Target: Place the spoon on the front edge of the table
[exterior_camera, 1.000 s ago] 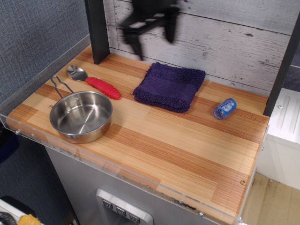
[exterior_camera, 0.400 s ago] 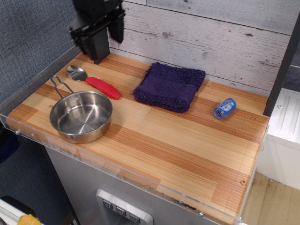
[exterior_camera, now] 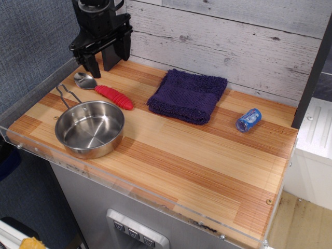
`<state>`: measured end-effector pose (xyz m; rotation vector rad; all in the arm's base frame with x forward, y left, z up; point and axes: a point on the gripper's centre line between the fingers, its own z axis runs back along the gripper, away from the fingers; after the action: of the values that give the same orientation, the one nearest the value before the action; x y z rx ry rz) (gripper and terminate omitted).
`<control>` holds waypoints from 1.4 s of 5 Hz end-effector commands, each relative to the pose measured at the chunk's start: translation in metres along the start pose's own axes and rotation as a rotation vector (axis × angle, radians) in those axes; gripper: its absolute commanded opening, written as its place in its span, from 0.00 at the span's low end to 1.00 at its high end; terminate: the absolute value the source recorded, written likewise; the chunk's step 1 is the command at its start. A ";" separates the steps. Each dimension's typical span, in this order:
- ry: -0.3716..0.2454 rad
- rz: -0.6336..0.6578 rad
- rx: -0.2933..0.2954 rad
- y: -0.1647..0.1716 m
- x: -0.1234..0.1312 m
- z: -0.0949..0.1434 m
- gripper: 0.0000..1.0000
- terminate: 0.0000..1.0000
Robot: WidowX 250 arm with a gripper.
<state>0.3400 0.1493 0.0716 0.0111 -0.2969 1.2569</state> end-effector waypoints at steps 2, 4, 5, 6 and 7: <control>0.030 0.048 0.051 0.027 0.007 -0.025 1.00 0.00; 0.026 0.061 0.058 0.023 0.001 -0.039 1.00 0.00; 0.029 0.057 0.065 0.019 0.001 -0.042 1.00 0.00; 0.036 0.049 0.085 0.021 -0.001 -0.049 1.00 0.00; 0.023 0.050 0.079 0.021 -0.002 -0.052 0.00 0.00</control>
<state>0.3298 0.1638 0.0096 0.0634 -0.1988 1.3227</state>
